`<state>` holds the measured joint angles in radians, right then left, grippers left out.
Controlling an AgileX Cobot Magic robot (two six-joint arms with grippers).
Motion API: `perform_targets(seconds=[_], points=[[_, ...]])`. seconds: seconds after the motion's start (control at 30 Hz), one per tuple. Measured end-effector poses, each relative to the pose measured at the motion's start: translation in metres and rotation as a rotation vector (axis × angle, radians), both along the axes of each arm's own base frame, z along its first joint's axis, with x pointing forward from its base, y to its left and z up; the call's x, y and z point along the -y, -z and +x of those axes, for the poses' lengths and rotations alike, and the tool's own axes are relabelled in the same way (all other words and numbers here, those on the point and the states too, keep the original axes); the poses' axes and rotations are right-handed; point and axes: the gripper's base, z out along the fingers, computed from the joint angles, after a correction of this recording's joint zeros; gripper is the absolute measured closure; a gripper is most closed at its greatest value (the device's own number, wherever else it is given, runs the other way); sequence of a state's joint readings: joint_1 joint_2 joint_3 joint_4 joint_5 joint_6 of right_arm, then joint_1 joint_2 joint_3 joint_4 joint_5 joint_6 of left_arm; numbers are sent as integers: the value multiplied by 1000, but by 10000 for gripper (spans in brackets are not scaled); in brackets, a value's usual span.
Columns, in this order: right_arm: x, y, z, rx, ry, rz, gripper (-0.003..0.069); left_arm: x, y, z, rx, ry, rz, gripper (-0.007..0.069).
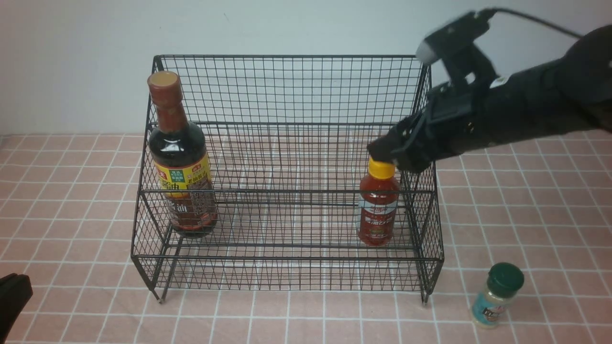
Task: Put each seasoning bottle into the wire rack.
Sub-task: Use the right arm to put the condiment bottle back on the shelf, then use the right arm to grab the condiment bottle closest to it
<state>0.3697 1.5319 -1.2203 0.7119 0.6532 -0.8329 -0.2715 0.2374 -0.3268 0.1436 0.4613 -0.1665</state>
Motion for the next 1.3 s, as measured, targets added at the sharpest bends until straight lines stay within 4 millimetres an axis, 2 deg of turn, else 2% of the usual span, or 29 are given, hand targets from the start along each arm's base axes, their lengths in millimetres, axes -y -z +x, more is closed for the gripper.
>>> perform_targets(seconds=[0.13, 0.17, 0.2, 0.27, 0.3, 0.43, 0.5, 0.6, 0.7, 0.83, 0.97, 1.1, 1.3], points=[[6, -22, -13, 58, 11, 12, 211, 0, 0, 0, 0, 0, 0, 631], [12, -36, -23, 90, 22, 13, 211, 0, 0, 0, 0, 0, 0, 631], [13, -38, -25, 91, 26, 11, 211, 0, 0, 0, 0, 0, 0, 631], [21, -53, -41, 100, 41, 3, 211, 0, 0, 0, 0, 0, 0, 631], [25, -60, -50, 93, 53, -3, 211, 0, 0, 0, 0, 0, 0, 631], [41, -65, -77, -63, 138, -45, 211, 0, 0, 0, 0, 0, 0, 631], [52, -59, -91, -225, 225, -123, 211, 0, 0, 0, 0, 0, 0, 631], [64, -47, -98, -369, 361, -199, 211, 0, 0, 0, 0, 0, 0, 631], [67, -35, -99, -417, 401, -230, 211, 0, 0, 0, 0, 0, 0, 631], [69, -3, -101, -504, 417, -288, 208, 0, 0, 0, 0, 0, 0, 631], [67, 20, -94, -533, 425, -313, 208, 0, 0, 0, 0, 0, 0, 631], [62, 41, -71, -495, 438, -327, 208, 0, 0, 0, 0, 0, 0, 631], [56, 64, -55, -535, 450, -359, 190, 0, 0, 0, 0, 0, 0, 631]])
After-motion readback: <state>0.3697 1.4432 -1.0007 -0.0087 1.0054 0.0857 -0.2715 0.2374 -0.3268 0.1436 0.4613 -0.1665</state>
